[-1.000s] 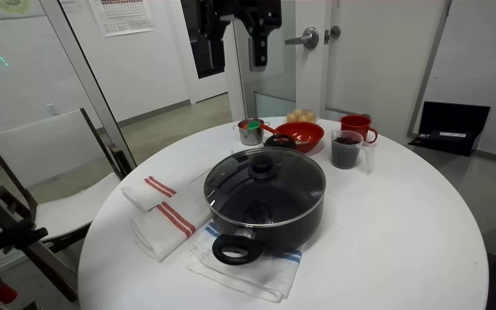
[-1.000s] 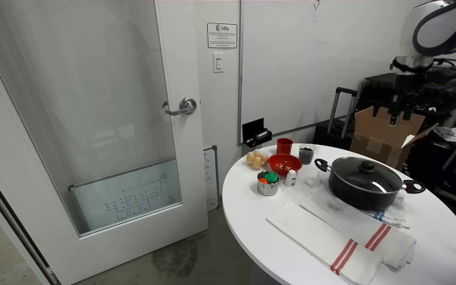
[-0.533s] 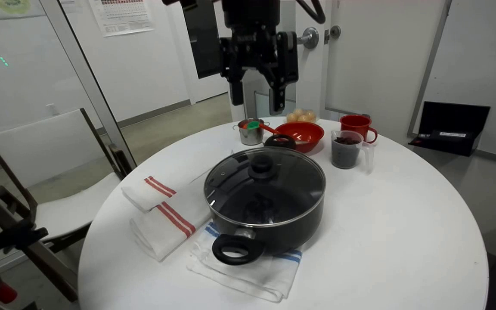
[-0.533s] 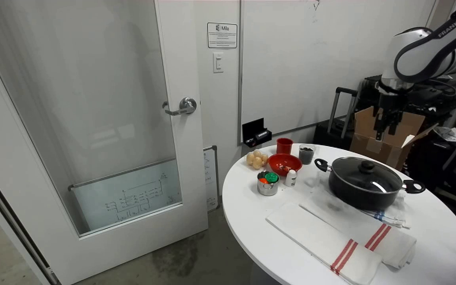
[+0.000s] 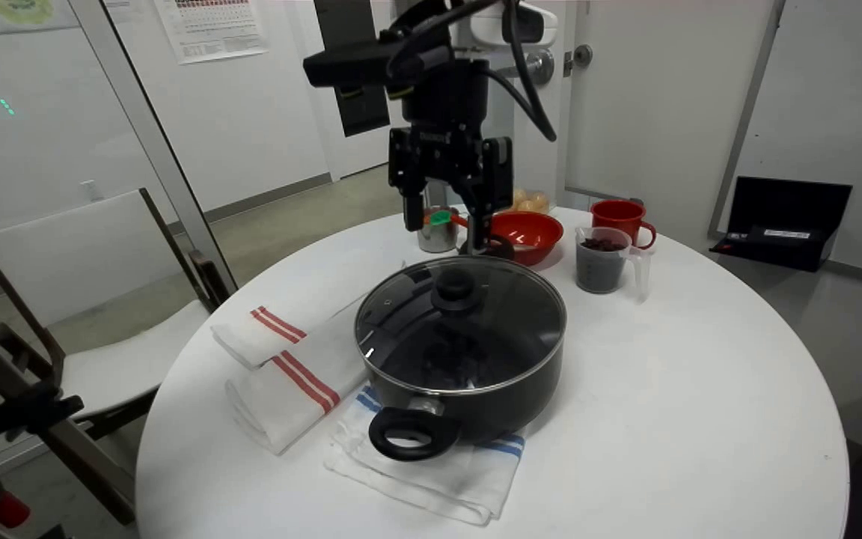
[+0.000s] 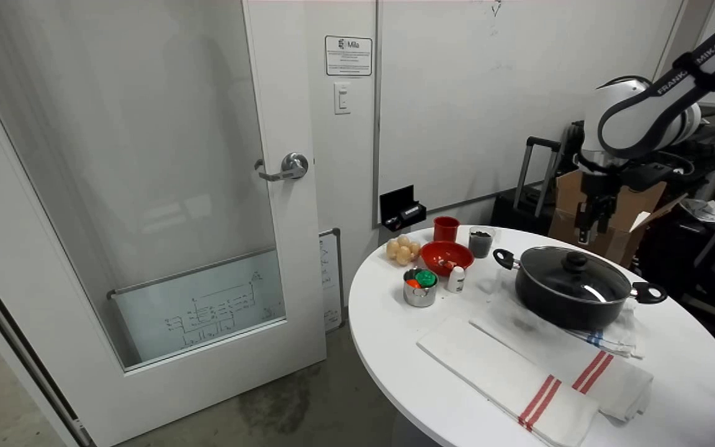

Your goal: Remove the glass lid from the black pot and put it on the table

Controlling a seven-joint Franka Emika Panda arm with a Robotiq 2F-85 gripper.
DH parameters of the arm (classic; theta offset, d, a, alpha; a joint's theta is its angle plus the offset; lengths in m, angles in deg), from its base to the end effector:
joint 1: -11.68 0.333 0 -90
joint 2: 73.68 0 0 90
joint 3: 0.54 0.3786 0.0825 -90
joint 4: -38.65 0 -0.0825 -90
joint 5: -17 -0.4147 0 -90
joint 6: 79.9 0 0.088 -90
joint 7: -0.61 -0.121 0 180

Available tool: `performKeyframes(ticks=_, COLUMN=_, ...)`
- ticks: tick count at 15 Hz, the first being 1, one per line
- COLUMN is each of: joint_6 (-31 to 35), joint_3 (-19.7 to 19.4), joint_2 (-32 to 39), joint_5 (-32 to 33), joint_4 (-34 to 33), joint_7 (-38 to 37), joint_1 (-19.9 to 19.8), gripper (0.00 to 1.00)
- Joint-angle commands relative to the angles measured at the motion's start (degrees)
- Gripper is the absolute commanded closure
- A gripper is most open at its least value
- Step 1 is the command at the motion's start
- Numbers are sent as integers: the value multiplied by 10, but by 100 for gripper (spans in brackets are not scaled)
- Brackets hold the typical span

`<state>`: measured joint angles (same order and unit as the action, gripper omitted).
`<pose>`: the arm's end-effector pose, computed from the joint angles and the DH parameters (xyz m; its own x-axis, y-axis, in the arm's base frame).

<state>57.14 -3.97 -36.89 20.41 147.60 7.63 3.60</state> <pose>0.6501 -0.1318 0.1583 0.9868 -0.0263 -0.1599 -0.0185 -0.9986 0.0501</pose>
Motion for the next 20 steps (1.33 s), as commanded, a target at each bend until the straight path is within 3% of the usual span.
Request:
performKeyframes(ticks=1, joint_6=1, joint_3=11, joint_2=37, joint_5=-12, joint_4=-32, joint_7=23, joint_1=-12, gripper=0)
performKeyframes(ticks=20, joint_6=-8, joint_3=30, joint_2=113, joint_5=-9, joint_4=-105, joint_7=76, joint_1=-26, gripper=0)
